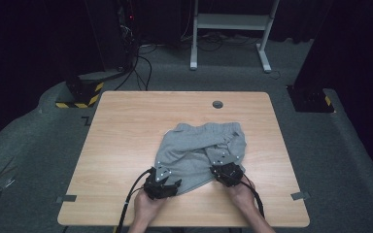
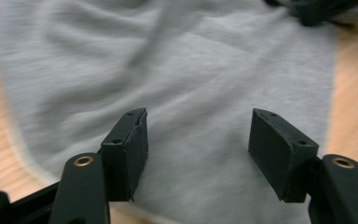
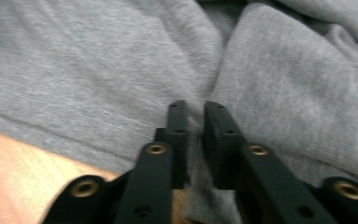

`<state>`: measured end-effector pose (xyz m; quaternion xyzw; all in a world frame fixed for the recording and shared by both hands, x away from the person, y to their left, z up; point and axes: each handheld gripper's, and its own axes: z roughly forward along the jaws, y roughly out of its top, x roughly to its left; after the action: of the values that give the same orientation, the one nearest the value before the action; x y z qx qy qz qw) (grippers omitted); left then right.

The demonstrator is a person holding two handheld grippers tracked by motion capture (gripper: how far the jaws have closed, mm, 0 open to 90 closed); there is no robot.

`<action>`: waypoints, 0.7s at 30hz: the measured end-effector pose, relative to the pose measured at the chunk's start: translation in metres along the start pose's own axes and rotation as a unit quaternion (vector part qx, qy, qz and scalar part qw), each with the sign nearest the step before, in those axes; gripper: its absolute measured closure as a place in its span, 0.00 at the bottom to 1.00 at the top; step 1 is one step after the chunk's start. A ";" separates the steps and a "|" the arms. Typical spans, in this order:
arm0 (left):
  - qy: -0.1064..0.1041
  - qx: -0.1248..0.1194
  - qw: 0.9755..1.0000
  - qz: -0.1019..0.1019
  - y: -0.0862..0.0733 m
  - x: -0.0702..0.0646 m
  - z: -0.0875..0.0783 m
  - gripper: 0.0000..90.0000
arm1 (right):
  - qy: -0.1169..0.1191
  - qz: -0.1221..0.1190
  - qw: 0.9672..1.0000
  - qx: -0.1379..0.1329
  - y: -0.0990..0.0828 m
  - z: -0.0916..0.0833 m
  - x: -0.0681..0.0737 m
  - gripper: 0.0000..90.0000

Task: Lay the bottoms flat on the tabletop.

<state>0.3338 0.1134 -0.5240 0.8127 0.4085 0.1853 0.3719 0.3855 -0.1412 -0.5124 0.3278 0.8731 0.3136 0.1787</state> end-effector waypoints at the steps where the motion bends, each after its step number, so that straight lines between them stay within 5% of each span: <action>1: 0.002 0.006 1.000 0.005 0.002 -0.003 0.003 0.40 | 0.002 -0.001 1.000 0.001 0.000 0.000 0.001 0.96; 10: 0.015 0.021 1.000 -0.009 0.007 -0.003 0.007 0.33 | 0.048 -0.034 0.998 -0.002 0.001 -0.002 0.023 0.99; 14: 0.010 0.021 1.000 0.000 0.006 0.001 0.004 0.37 | 0.054 -0.051 0.997 -0.002 0.002 -0.002 0.031 0.94; 17: 0.006 0.022 1.000 0.006 0.005 0.005 -0.002 0.60 | 0.038 -0.042 0.998 -0.004 0.003 -0.003 0.028 0.75; 21: 0.001 0.029 0.999 0.029 0.003 0.012 -0.007 0.88 | 0.002 -0.017 1.000 -0.010 0.003 -0.011 0.016 0.65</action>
<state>0.3379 0.1247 -0.5175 0.8346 0.3902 0.1847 0.3422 0.3700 -0.1332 -0.5044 0.3106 0.8758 0.3198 0.1851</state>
